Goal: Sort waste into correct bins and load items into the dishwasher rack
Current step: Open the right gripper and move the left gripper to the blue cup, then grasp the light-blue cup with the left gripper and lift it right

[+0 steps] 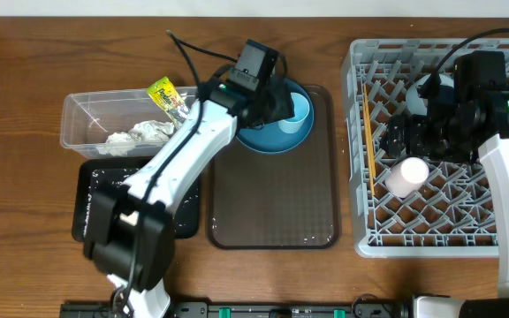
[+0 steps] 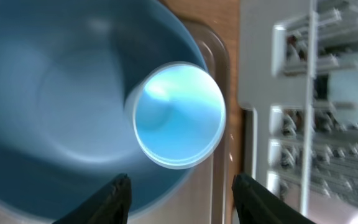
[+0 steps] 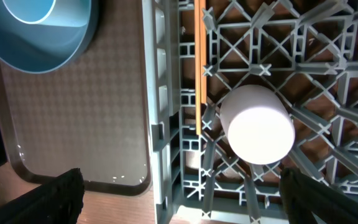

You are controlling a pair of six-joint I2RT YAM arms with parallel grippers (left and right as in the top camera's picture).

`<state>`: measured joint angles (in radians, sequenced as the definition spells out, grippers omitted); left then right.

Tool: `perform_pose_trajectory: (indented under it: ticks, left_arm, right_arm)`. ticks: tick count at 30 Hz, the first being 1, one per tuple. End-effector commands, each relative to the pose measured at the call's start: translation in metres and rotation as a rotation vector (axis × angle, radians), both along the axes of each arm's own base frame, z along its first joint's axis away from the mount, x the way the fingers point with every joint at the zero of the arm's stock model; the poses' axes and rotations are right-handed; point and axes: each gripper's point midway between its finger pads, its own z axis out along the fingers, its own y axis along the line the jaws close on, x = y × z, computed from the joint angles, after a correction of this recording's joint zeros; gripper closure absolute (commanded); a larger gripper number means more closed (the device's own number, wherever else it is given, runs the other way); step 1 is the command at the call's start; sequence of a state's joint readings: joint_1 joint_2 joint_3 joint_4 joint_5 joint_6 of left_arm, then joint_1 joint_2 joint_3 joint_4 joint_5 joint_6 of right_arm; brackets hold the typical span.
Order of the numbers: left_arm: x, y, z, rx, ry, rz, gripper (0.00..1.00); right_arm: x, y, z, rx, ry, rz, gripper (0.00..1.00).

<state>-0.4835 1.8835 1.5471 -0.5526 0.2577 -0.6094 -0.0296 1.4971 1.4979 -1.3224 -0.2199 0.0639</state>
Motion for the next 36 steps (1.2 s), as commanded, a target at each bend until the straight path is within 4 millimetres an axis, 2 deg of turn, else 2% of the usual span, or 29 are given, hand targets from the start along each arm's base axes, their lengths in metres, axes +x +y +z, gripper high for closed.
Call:
perform_pose_trajectory:
  ticks: [1, 3, 7, 11, 18, 20, 21, 24, 27, 30, 32, 36]
  left_arm:
    - [0.012, 0.001, -0.017, 0.019, 0.006, 0.048, 0.5]
    - [0.014, 0.001, -0.03, 0.031, 0.023, 0.052, 0.54]
    - [0.016, 0.006, -0.054, 0.073, 0.057, 0.083, 0.55]
    - [0.015, 0.006, -0.069, 0.085, 0.086, 0.089, 0.62]
    - [0.018, 0.007, -0.069, 0.091, 0.072, 0.096, 0.76]
    - [0.018, 0.007, -0.069, 0.09, 0.073, 0.097, 0.81]
    - [0.018, 0.007, -0.069, 0.09, 0.072, 0.097, 0.88]
    - [0.019, 0.009, -0.066, 0.088, 0.068, 0.099, 0.94]
    - [0.022, 0.012, -0.059, 0.076, 0.058, 0.105, 0.94]
    - [0.023, 0.018, -0.043, 0.052, 0.048, 0.115, 0.94]
    - [0.022, 0.021, -0.024, 0.001, 0.039, 0.109, 0.94]
    - [0.013, 0.023, 0.039, -0.194, 0.015, 0.041, 0.94]
  right_arm:
    - [0.0, -0.002, 0.006, -0.01, -0.02, 0.008, 0.01]
    - [0.0, -0.002, 0.006, -0.009, -0.02, 0.008, 0.01]
    - [0.0, -0.002, 0.006, -0.009, -0.019, 0.007, 0.01]
    - [-0.001, -0.002, 0.006, -0.009, -0.016, 0.008, 0.01]
    - [-0.001, -0.002, 0.006, -0.009, -0.015, 0.008, 0.01]
    - [-0.002, -0.002, 0.006, -0.009, -0.014, 0.008, 0.01]
    - [-0.002, -0.002, 0.006, -0.009, -0.012, 0.008, 0.01]
    - [-0.002, -0.002, 0.006, -0.009, -0.012, 0.008, 0.01]
    - [-0.002, -0.002, 0.006, -0.009, -0.012, 0.008, 0.01]
    - [-0.002, -0.002, 0.006, -0.009, -0.013, 0.008, 0.01]
    - [-0.002, -0.002, 0.006, -0.01, -0.013, 0.008, 0.01]
    - [-0.002, -0.002, 0.006, -0.01, -0.013, 0.008, 0.01]
